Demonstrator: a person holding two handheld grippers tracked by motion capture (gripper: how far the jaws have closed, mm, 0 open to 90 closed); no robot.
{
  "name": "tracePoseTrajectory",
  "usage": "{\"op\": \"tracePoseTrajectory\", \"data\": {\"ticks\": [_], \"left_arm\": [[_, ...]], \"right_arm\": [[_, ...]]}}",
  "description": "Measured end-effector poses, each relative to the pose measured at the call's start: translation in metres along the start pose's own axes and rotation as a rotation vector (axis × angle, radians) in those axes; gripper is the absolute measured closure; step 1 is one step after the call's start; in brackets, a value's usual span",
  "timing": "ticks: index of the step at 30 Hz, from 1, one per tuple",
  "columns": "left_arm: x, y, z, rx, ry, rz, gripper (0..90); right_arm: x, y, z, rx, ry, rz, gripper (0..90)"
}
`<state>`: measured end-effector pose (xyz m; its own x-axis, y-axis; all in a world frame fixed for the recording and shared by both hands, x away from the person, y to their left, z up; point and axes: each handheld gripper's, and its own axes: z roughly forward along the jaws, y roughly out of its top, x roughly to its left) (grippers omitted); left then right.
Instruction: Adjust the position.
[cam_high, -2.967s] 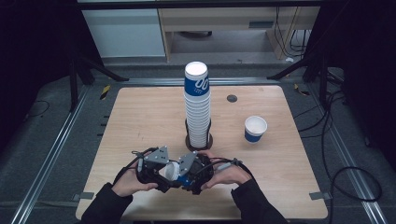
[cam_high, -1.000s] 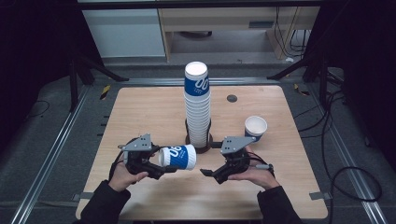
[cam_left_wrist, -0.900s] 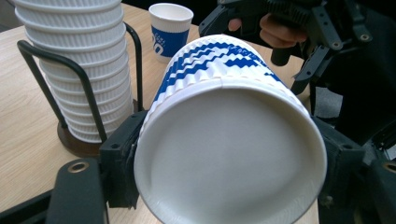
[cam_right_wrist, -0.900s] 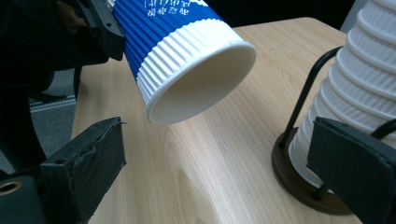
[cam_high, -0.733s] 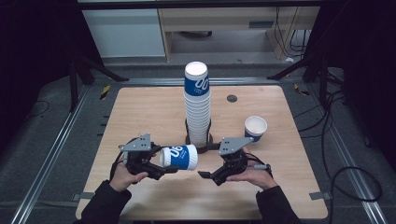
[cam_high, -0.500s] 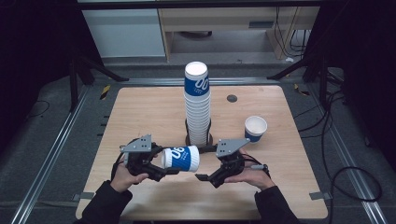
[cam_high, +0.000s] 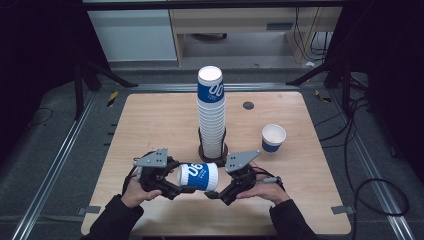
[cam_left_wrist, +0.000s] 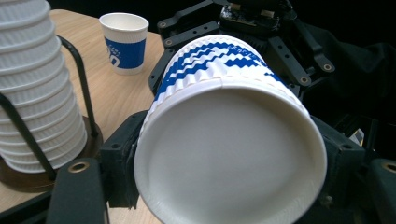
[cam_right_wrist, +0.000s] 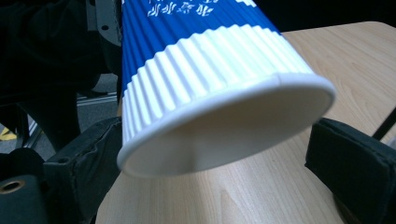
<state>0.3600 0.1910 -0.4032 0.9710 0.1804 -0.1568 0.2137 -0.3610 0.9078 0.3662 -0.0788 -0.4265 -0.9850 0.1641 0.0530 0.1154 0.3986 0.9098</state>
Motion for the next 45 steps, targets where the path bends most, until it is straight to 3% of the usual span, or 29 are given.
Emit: {"op": "tracePoseTrajectory", "data": {"ticks": [9,14,28,36,45], "left_arm": [[-0.001,-0.001,0.004,0.021,-0.029,0.005,25.1],[0.000,-0.002,0.005,0.031,-0.035,0.000,25.2],[0.001,-0.002,0.005,0.034,-0.040,-0.014,24.8],[0.002,-0.001,-0.001,0.017,-0.008,-0.018,19.2],[0.006,-0.002,-0.007,0.103,0.060,0.000,15.8]], "right_arm": [[0.000,0.000,0.005,-0.008,0.031,0.000,7.1],[0.000,-0.001,0.006,-0.015,0.057,-0.012,13.7],[0.000,0.000,0.004,-0.004,0.063,-0.027,16.1],[-0.002,0.002,-0.003,-0.002,0.043,-0.033,16.1],[-0.007,0.008,-0.014,0.095,-0.016,-0.086,15.8]]}}
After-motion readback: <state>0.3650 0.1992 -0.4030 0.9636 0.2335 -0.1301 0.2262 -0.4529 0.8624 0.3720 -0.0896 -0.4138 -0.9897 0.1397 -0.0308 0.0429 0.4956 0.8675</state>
